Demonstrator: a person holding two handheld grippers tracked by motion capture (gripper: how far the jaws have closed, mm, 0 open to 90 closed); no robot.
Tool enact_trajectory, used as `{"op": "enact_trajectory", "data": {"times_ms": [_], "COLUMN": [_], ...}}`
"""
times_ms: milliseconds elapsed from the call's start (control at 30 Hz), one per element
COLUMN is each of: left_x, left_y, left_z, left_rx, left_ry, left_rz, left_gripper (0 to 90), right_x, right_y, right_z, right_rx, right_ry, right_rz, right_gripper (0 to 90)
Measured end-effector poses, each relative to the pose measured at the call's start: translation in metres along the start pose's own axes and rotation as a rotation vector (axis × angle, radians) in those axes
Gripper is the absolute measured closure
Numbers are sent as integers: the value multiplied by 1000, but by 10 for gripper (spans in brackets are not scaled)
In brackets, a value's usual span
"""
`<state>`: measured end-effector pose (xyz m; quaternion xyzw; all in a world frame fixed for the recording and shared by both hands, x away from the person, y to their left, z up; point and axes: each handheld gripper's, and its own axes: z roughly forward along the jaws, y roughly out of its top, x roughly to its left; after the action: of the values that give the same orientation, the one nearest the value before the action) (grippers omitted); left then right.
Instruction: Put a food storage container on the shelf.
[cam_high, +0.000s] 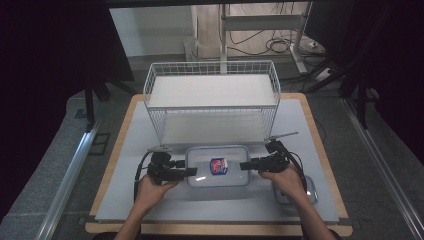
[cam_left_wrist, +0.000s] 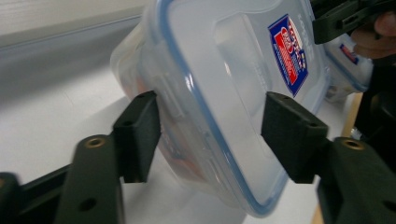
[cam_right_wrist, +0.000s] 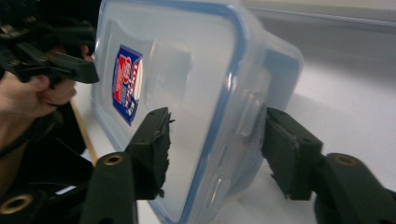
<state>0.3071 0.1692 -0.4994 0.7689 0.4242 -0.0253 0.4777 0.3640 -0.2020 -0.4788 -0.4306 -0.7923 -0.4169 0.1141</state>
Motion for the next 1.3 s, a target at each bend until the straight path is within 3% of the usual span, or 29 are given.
{"op": "enact_trajectory", "data": {"times_ms": [133,433,800,1133,1233,1300], "left_x": [-3,-4,-4,5,11,13], "left_y": [-6,-12,-15,-18,-21,-22], "left_z": [-4,-6,-7,-3,-5,-5], "left_rx": [-27,-53,-59,-42,-63,-66], "left_ry": [-9,-15,-23,-73,-121,-138], "left_rz": [-8,-23,-18,-109,-161,-172], "left_gripper": [449,480,482,468,501,520], "right_x": [2,5,6,8,9,10], "right_y": [-11,-13,-14,-20,-22,-23], "right_z": [-5,-5,-5,-6,-6,-7], "right_rx": [-43,-47,-50,-63,-69,-74], "right_ry": [21,12,9,-3,-3,-4], "right_rz": [-18,-79,-83,-67,-56,-51], "right_gripper": [482,464,474,470,472,473]}}
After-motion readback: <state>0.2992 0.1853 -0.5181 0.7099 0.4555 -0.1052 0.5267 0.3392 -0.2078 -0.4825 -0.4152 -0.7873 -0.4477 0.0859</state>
